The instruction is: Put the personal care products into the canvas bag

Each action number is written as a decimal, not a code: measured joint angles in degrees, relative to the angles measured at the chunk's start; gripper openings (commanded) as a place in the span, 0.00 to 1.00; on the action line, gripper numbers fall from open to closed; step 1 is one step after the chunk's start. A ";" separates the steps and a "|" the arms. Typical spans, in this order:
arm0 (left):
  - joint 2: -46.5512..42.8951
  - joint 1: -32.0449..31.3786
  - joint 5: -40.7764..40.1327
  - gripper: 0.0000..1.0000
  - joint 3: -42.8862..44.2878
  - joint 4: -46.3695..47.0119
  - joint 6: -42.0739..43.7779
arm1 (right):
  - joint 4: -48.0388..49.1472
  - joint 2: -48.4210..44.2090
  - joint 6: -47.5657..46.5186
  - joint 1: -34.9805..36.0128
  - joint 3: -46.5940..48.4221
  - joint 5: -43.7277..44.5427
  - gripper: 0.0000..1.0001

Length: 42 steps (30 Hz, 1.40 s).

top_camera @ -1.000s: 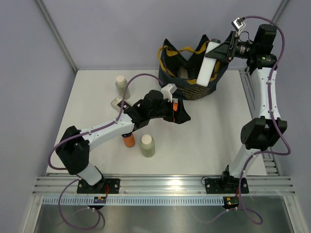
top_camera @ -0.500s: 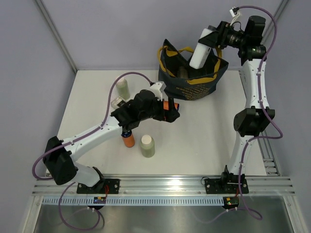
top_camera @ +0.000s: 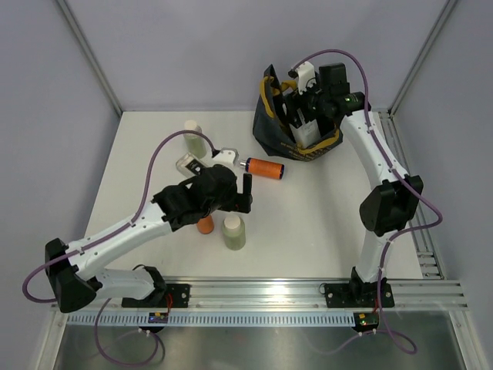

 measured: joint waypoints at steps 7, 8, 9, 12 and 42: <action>-4.35 -4.76 -1.97 0.99 -6.84 -4.04 -0.55 | 0.39 -1.66 -4.42 -0.68 -2.10 9.84 0.81; -5.64 -4.76 -2.05 0.99 -8.11 -4.02 -0.66 | 0.39 -1.99 -4.74 -0.79 -2.47 10.75 0.84; -6.88 -4.79 -2.12 0.99 -9.16 -4.02 -0.70 | 0.42 -2.34 -5.03 -0.79 -2.82 11.67 0.87; -10.62 -4.87 -2.14 0.99 -11.58 -3.58 -0.70 | 1.31 -3.52 -6.34 -0.76 -3.67 13.97 0.91; -0.76 -10.78 -5.66 0.98 -15.45 0.72 -3.91 | -10.97 -34.01 -14.60 -2.27 -19.39 -28.30 0.98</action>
